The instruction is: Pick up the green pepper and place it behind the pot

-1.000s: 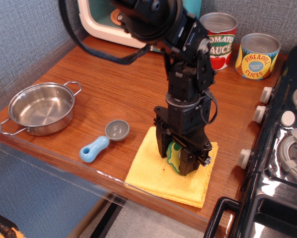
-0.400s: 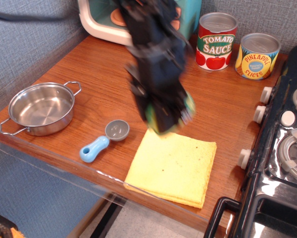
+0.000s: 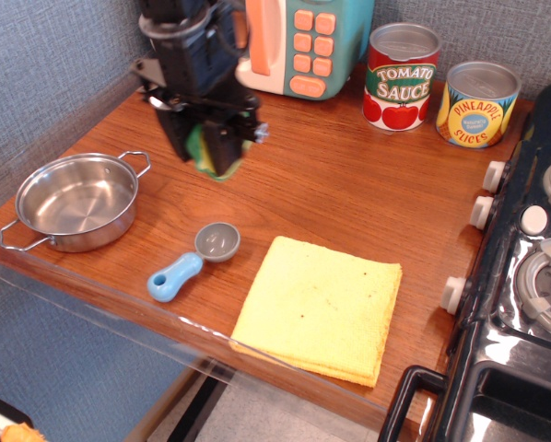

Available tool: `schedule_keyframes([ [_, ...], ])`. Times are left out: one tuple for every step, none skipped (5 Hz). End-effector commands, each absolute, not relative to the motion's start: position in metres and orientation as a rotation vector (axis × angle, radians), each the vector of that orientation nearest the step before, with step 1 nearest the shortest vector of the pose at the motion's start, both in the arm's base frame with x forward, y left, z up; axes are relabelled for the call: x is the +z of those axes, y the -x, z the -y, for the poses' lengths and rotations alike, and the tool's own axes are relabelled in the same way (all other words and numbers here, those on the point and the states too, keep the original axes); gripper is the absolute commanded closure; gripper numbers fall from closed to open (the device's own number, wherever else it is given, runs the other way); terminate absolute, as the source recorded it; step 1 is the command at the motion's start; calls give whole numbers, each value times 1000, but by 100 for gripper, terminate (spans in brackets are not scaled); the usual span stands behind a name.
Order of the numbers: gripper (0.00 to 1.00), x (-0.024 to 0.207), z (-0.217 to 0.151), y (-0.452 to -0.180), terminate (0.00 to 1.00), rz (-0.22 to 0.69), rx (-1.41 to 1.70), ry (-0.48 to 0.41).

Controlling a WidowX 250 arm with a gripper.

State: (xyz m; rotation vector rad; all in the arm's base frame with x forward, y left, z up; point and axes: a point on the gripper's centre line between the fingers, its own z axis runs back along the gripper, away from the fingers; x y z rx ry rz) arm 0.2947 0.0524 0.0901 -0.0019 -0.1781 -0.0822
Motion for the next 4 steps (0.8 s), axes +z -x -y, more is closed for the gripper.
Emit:
schedule_keyframes([
  [100,94,-130,-351,0,282,67,-131],
  [100,85,-157,-367,0,262,117,-157],
  [100,75,-173,-375,0,239,134,-151],
  [100,63,-178,-376,0,200,112,-128],
])
